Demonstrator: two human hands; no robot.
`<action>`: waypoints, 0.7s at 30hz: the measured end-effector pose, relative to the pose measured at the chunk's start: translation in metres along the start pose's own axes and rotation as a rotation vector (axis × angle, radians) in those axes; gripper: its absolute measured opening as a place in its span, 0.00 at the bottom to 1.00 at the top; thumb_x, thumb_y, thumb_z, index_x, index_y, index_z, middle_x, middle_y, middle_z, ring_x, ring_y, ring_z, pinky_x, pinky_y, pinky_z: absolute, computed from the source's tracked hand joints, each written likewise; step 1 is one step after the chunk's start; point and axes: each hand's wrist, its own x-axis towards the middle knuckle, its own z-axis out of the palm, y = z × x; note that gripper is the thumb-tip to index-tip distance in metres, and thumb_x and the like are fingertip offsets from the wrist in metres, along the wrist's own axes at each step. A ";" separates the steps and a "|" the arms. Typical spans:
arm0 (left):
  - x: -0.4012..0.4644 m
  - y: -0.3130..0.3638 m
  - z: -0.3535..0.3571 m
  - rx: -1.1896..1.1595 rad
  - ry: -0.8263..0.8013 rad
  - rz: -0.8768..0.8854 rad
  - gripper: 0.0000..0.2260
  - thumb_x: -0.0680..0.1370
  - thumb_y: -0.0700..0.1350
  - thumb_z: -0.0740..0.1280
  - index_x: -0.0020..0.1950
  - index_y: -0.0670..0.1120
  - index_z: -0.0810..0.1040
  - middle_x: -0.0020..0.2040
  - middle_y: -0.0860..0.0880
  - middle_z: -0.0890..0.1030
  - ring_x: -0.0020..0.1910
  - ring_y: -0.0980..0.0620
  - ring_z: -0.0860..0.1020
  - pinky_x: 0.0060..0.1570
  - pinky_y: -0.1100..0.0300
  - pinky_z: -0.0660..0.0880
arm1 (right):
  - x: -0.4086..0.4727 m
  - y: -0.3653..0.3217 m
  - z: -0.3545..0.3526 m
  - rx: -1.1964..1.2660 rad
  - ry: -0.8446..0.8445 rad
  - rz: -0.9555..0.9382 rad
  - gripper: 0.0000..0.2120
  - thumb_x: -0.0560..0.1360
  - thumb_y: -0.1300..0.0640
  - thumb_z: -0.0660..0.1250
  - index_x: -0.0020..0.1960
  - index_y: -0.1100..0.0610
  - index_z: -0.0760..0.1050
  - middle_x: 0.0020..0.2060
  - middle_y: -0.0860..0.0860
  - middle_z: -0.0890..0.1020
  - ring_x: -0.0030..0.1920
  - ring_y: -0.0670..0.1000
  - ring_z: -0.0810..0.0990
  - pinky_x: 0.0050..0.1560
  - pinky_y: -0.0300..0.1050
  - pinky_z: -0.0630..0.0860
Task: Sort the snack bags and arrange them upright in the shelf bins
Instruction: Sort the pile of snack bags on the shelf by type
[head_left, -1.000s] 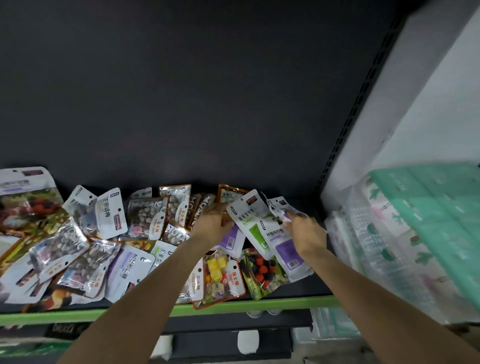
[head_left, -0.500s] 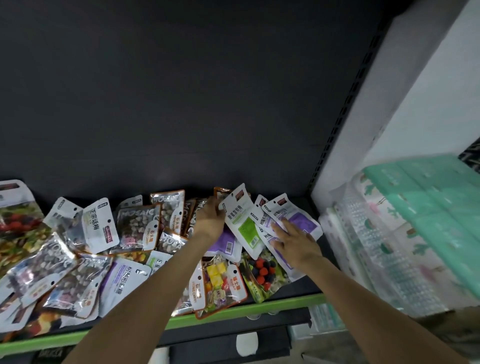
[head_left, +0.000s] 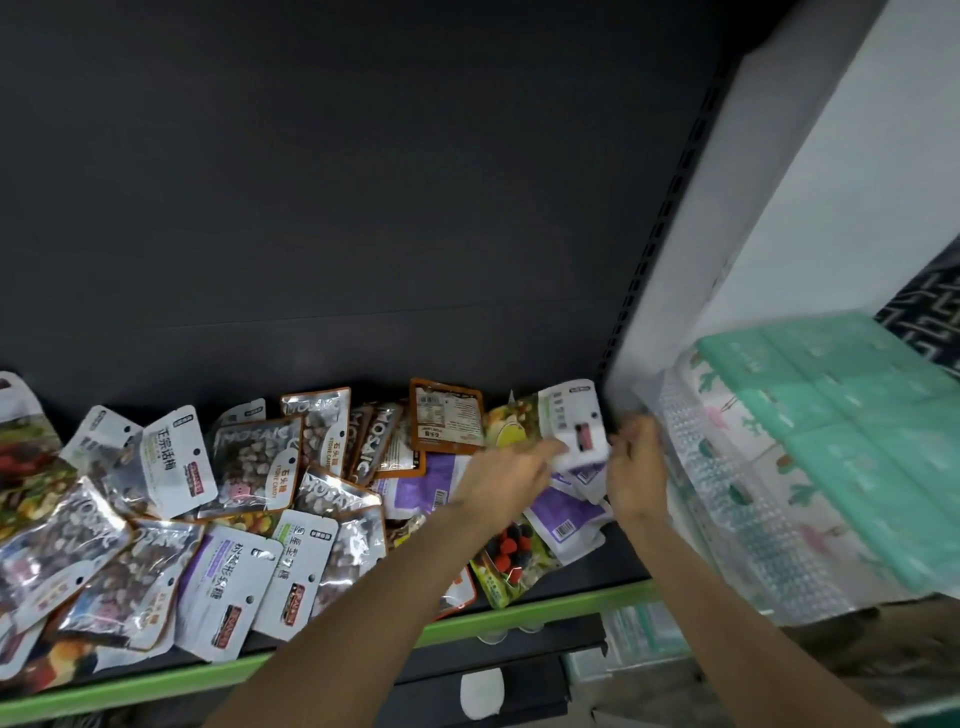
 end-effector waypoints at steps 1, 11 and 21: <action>0.001 0.001 0.009 -0.008 -0.098 0.025 0.18 0.80 0.42 0.60 0.70 0.50 0.68 0.65 0.47 0.76 0.60 0.46 0.75 0.60 0.52 0.72 | -0.003 -0.002 -0.005 -0.054 0.021 -0.082 0.17 0.79 0.68 0.54 0.67 0.65 0.66 0.62 0.59 0.73 0.61 0.56 0.72 0.62 0.48 0.69; -0.034 -0.058 -0.011 0.252 -0.120 -0.190 0.36 0.76 0.57 0.65 0.78 0.49 0.51 0.78 0.49 0.51 0.77 0.49 0.48 0.75 0.51 0.44 | -0.013 0.016 0.035 -0.795 -0.710 -0.350 0.37 0.77 0.40 0.61 0.77 0.44 0.44 0.77 0.51 0.46 0.77 0.56 0.43 0.76 0.53 0.48; -0.052 -0.084 -0.007 0.429 -0.277 -0.326 0.46 0.71 0.71 0.59 0.78 0.49 0.42 0.79 0.50 0.42 0.77 0.49 0.40 0.74 0.49 0.34 | 0.014 0.025 0.030 -1.040 -0.590 -0.284 0.30 0.82 0.49 0.54 0.77 0.43 0.40 0.77 0.52 0.47 0.76 0.59 0.49 0.70 0.61 0.61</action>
